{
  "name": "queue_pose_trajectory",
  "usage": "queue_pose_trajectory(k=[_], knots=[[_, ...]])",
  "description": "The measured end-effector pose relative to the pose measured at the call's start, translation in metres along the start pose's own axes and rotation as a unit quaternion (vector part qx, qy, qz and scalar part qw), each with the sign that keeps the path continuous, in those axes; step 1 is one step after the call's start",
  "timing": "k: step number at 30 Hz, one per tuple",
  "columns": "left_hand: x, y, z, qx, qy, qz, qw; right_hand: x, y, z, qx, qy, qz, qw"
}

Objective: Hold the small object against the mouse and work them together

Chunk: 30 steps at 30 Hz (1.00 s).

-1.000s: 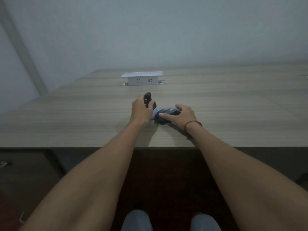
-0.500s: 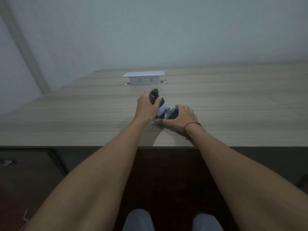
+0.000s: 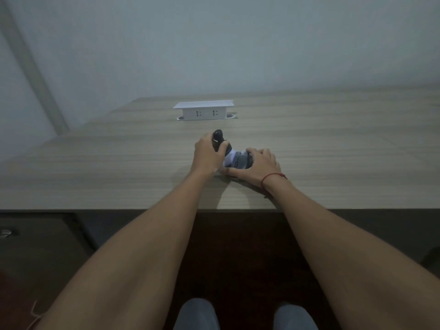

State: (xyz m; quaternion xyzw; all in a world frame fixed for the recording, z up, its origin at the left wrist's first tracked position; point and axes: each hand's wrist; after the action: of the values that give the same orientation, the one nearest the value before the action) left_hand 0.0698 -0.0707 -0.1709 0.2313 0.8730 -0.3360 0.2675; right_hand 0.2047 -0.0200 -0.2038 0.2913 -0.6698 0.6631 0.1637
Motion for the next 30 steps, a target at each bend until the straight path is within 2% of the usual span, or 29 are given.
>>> queue_pose_trajectory(k=[3,7,11,15,19,22,27,30], knots=[[0.003,-0.004,-0.002,0.008,0.014,-0.02,1.0,0.0,0.001,0.0,-0.009,-0.002,-0.019,1.0],[-0.004,-0.004,0.0,-0.039,0.01,0.032,0.999,-0.001,-0.001,0.002,-0.004,-0.006,-0.051,0.999],[-0.006,0.002,0.006,-0.007,0.016,0.02,1.0,-0.001,0.0,0.004,-0.004,-0.01,-0.05,0.999],[-0.009,-0.001,-0.002,0.011,0.032,-0.02,0.999,0.0,0.002,0.003,-0.039,0.0,-0.06,0.997],[-0.02,0.0,-0.01,0.016,0.059,-0.008,0.998,-0.001,0.004,-0.001,-0.025,0.01,-0.058,0.998],[-0.014,0.005,-0.005,0.034,0.049,-0.03,0.998,-0.003,0.004,0.001,-0.029,0.019,-0.097,0.995],[-0.007,0.005,-0.005,0.015,0.018,-0.059,0.998,-0.003,0.0,0.004,-0.016,0.019,-0.117,0.993],[-0.005,0.003,-0.002,-0.017,0.007,-0.033,0.999,-0.004,-0.001,0.004,-0.004,0.01,-0.119,0.993]])
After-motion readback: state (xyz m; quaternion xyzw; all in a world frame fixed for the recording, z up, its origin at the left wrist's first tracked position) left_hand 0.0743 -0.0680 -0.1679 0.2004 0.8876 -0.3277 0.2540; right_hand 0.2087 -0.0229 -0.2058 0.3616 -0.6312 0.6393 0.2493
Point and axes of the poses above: each hand's wrist, its own z-axis away from the middle knuckle, its own y-axis out of the palm, x = y × z, and after that the axes turned 13 degrees about y, right-handed
